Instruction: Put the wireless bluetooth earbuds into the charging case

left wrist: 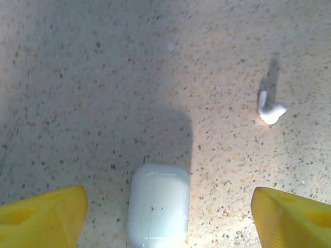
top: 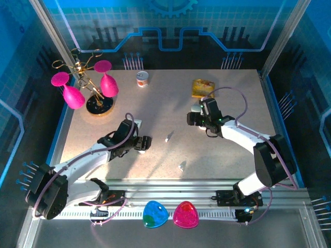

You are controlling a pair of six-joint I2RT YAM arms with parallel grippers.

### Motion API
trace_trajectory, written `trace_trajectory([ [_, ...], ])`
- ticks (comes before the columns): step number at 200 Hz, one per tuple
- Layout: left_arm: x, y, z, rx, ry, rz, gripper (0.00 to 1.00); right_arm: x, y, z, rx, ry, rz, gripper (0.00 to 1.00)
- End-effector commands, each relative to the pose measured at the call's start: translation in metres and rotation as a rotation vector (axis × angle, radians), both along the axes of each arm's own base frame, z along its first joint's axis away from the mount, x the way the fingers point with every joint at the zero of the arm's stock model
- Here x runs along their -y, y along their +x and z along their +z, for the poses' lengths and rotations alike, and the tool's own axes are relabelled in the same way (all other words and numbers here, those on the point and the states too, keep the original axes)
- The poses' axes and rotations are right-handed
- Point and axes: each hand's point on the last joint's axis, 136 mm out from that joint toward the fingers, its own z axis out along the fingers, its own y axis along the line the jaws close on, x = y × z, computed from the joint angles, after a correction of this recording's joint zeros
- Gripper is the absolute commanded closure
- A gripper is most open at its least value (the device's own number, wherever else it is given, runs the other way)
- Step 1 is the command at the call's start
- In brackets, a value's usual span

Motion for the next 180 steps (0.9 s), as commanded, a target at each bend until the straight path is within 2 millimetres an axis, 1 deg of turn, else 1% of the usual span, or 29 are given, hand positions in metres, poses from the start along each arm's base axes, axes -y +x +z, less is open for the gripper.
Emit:
trace_trajectory([
  [1, -0.003, -0.008, -0.011, -0.098, 0.015, 0.055, 0.22, -0.012, 0.002, 0.019, 0.04, 0.012, 0.044, 0.12],
  [21, 0.0, -0.01, -0.02, -0.141, 0.024, 0.044, 0.28, -0.014, 0.002, 0.019, 0.038, 0.016, 0.049, 0.12],
  [58, 0.005, -0.012, -0.036, -0.207, 0.064, 0.026, 0.29, -0.015, 0.0, 0.017, 0.036, 0.014, 0.048, 0.12],
  [121, 0.009, -0.016, -0.057, -0.299, 0.136, 0.018, 0.33, -0.009, -0.004, 0.014, 0.034, -0.005, 0.037, 0.12],
  [152, 0.009, -0.021, -0.063, -0.329, 0.156, 0.021, 0.3, -0.009, -0.003, 0.012, 0.031, -0.005, 0.036, 0.12],
  [160, 0.009, -0.022, -0.065, -0.336, 0.159, 0.02, 0.34, -0.009, -0.003, 0.012, 0.03, -0.003, 0.035, 0.12],
  [173, 0.009, -0.023, -0.067, -0.342, 0.165, 0.018, 0.44, -0.009, -0.003, 0.011, 0.03, 0.001, 0.034, 0.12],
  [180, 0.01, -0.023, -0.067, -0.342, 0.167, 0.016, 0.47, -0.009, -0.003, 0.011, 0.03, 0.001, 0.033, 0.12],
])
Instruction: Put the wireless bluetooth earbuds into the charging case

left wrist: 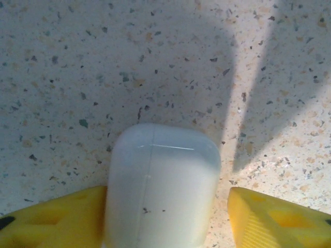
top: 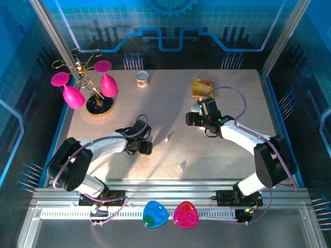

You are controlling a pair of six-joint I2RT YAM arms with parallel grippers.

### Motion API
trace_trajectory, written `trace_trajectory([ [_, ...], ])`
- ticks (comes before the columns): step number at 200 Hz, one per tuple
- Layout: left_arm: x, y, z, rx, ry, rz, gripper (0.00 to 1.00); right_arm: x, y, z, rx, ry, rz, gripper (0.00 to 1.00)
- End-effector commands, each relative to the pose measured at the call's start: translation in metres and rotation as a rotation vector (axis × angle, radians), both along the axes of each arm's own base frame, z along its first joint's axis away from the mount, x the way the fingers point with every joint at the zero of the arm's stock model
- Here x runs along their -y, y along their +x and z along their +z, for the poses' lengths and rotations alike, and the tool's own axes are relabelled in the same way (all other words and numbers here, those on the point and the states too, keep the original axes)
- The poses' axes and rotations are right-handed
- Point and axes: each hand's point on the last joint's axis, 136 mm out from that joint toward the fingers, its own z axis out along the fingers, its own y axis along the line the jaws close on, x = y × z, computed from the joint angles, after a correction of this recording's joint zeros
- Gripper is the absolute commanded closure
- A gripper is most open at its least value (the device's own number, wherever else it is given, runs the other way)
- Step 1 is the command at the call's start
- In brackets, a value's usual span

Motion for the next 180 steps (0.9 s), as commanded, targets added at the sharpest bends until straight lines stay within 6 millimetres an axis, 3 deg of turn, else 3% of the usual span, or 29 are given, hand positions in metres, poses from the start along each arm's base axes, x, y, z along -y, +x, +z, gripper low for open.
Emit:
trace_trajectory([
  [1, 0.002, -0.005, -0.002, -0.037, 0.02, 0.001, 0.47, -0.003, -0.001, 0.008, 0.024, -0.003, 0.01, 0.12],
  [34, 0.008, -0.002, 0.006, -0.011, 0.02, -0.029, 0.58, -0.002, -0.003, 0.012, 0.028, 0.008, 0.01, 0.12],
  [71, 0.017, 0.008, 0.024, 0.072, 0.001, -0.079, 0.59, -0.015, -0.01, 0.031, 0.036, 0.095, 0.075, 0.13],
  [99, 0.049, 0.021, 0.058, 0.244, -0.073, -0.259, 0.58, -0.047, -0.03, 0.051, -0.014, 0.239, 0.248, 0.14],
  [137, 0.089, 0.03, 0.114, 0.538, -0.15, -0.534, 0.61, -0.085, -0.073, 0.07, -0.183, 0.432, 0.499, 0.17],
  [180, 0.117, 0.008, 0.162, 0.803, -0.306, -0.776, 0.63, -0.104, -0.104, 0.087, -0.265, 0.586, 0.64, 0.21],
])
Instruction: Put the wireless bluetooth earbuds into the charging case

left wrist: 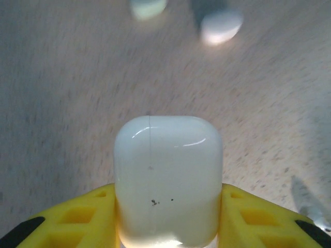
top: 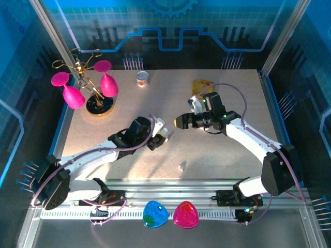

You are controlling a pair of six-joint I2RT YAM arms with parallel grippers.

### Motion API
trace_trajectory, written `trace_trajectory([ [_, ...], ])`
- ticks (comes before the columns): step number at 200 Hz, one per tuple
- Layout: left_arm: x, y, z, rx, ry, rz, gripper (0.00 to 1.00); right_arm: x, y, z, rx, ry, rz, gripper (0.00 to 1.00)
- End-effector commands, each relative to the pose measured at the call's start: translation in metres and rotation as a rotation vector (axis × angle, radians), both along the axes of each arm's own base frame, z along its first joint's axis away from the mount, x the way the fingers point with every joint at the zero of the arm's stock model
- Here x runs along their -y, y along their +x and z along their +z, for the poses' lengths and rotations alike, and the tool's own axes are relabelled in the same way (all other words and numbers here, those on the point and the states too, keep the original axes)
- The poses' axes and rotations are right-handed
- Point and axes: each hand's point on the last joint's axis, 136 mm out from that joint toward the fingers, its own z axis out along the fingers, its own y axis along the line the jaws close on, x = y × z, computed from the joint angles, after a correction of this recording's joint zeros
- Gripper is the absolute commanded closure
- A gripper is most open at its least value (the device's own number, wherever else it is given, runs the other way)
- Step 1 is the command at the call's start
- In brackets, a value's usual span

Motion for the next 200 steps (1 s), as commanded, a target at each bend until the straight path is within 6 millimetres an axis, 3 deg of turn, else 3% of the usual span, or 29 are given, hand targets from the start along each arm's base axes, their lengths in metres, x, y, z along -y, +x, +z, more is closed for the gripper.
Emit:
trace_trajectory([
  [1, 0.025, -0.015, 0.036, 0.199, -0.095, -0.213, 0.63, -0.014, -0.029, 0.016, -0.093, 0.123, 0.139, 0.21],
  [31, 0.025, -0.022, 0.045, 0.25, -0.104, -0.264, 0.63, -0.024, -0.043, 0.023, -0.118, 0.186, 0.2, 0.23],
  [83, 0.03, -0.025, 0.048, 0.269, -0.096, -0.299, 0.63, -0.038, -0.052, 0.012, -0.171, 0.172, 0.249, 0.31],
  [126, 0.031, -0.025, 0.046, 0.276, -0.082, -0.303, 0.62, -0.041, -0.048, 0.005, -0.199, 0.151, 0.233, 0.5],
  [155, 0.031, -0.024, 0.047, 0.28, -0.086, -0.298, 0.6, -0.041, -0.047, 0.004, -0.212, 0.147, 0.229, 0.74],
  [174, 0.031, -0.023, 0.046, 0.282, -0.083, -0.295, 0.58, -0.041, -0.046, 0.004, -0.214, 0.144, 0.227, 0.79],
  [200, 0.032, -0.022, 0.047, 0.281, -0.097, -0.284, 0.45, -0.04, -0.04, 0.014, -0.16, 0.15, 0.214, 0.82],
])
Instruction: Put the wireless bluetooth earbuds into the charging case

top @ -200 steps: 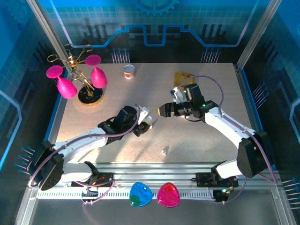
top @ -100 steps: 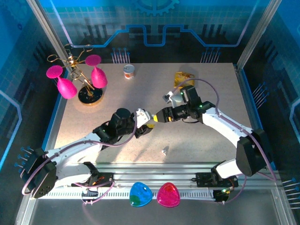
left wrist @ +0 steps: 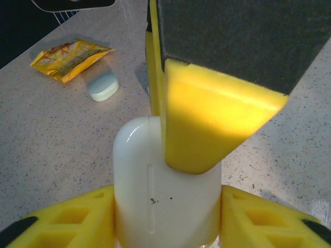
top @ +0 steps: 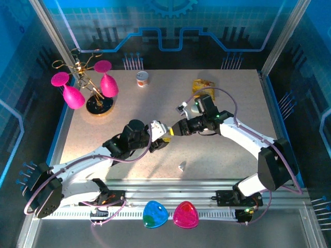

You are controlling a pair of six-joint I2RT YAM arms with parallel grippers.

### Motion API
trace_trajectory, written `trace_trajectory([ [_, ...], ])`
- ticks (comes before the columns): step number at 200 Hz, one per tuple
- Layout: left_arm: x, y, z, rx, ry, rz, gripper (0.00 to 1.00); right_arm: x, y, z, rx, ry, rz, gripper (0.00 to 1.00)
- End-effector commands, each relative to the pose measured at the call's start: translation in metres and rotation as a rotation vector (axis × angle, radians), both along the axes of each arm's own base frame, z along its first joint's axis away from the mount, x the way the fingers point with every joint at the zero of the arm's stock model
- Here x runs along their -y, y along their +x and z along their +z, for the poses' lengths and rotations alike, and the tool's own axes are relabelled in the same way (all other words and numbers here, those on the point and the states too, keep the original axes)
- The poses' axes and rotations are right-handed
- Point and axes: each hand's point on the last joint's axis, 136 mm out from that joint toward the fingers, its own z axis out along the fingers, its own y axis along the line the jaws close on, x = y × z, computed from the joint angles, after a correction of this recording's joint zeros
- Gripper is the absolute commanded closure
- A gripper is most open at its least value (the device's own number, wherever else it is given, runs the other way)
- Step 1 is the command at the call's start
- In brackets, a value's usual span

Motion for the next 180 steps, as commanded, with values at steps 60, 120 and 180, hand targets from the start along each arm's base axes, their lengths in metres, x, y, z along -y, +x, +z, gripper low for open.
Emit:
trace_trajectory([
  [60, 0.008, -0.001, 0.05, -0.077, -0.373, 0.005, 0.01, 0.034, 0.032, 0.06, 0.419, 0.079, -0.172, 0.86],
  [120, 0.006, -0.017, 0.109, -0.138, -0.756, -0.154, 0.02, 0.052, 0.011, 0.134, 0.701, 0.354, -0.213, 0.86],
  [180, 0.02, -0.038, 0.139, -0.146, -0.894, -0.386, 0.2, 0.045, -0.012, 0.165, 0.739, 0.59, -0.106, 0.87],
])
